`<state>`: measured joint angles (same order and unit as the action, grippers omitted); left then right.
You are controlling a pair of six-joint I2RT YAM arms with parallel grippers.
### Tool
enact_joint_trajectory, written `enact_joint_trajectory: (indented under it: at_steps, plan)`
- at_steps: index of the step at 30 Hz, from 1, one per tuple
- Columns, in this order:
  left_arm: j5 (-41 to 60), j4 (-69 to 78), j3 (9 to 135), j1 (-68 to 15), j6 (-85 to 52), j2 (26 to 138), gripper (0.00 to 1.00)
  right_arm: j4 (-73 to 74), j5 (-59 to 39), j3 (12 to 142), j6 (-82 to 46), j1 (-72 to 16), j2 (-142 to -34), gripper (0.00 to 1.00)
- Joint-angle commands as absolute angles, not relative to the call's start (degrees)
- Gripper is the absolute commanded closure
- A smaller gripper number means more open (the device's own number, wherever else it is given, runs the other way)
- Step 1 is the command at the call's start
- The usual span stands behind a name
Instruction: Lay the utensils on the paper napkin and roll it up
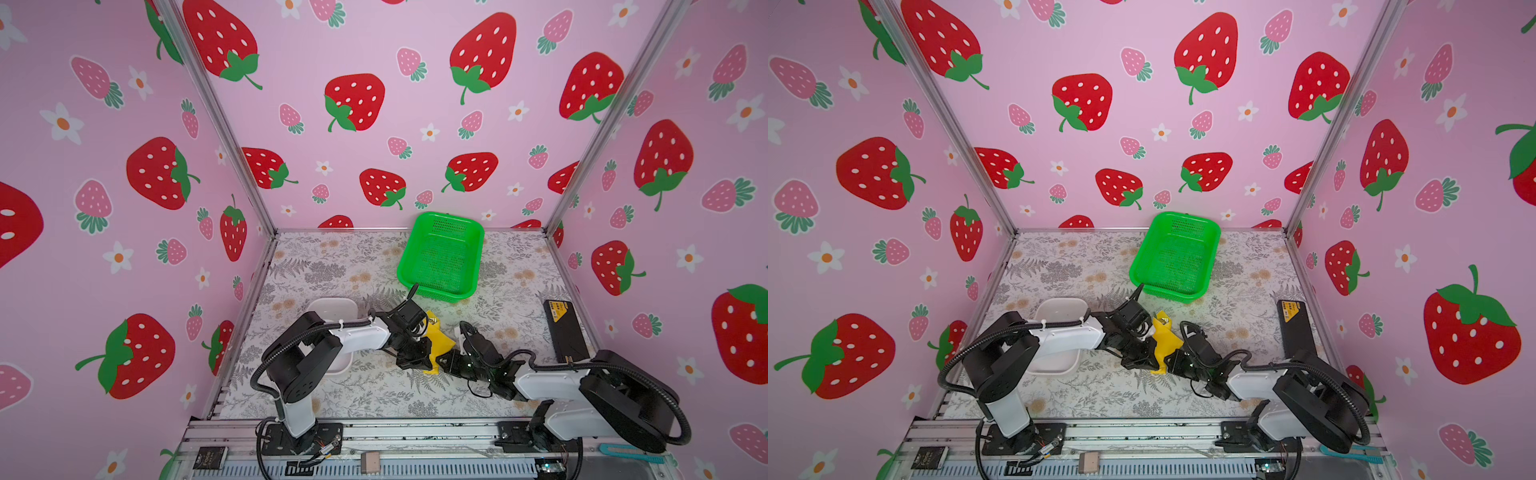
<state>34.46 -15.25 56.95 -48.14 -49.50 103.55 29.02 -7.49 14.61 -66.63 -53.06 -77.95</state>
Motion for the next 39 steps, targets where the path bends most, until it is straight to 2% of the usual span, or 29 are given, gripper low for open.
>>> enact_joint_trajectory:
  at_steps: [1,8,12,13,14,19,28,39]
  plan:
    - [35.9,-16.9,59.5,-49.0,-48.3,105.3,0.97,27.5,-7.1,14.7,-67.5,-52.8,-79.2,0.9]
    - [35.7,-17.3,60.3,-49.4,-47.5,106.0,0.96,27.4,-6.8,14.4,-67.7,-52.8,-78.8,0.9]
    - [32.5,-15.2,58.1,-49.3,-47.0,100.4,0.95,27.3,-6.5,14.1,-67.9,-52.7,-78.3,0.9]
    - [30.6,-14.8,57.2,-49.3,-46.9,98.0,0.9,27.3,-6.4,14.1,-67.9,-52.7,-78.3,0.9]
    - [28.5,-15.0,56.5,-49.1,-46.7,95.8,0.88,27.2,-6.5,14.1,-67.9,-52.7,-78.3,0.9]
    - [25.3,-16.3,53.1,-47.1,-48.4,91.0,0.87,26.9,-6.6,14.2,-67.8,-52.6,-78.1,0.9]
    - [30.9,-16.2,53.4,-47.9,-48.1,96.1,0.91,26.8,-6.7,14.3,-67.8,-52.5,-78.1,0.9]
    - [30.7,-17.7,56.0,-48.8,-46.7,100.7,0.91,26.7,-7.0,14.9,-67.6,-52.5,-78.7,0.9]
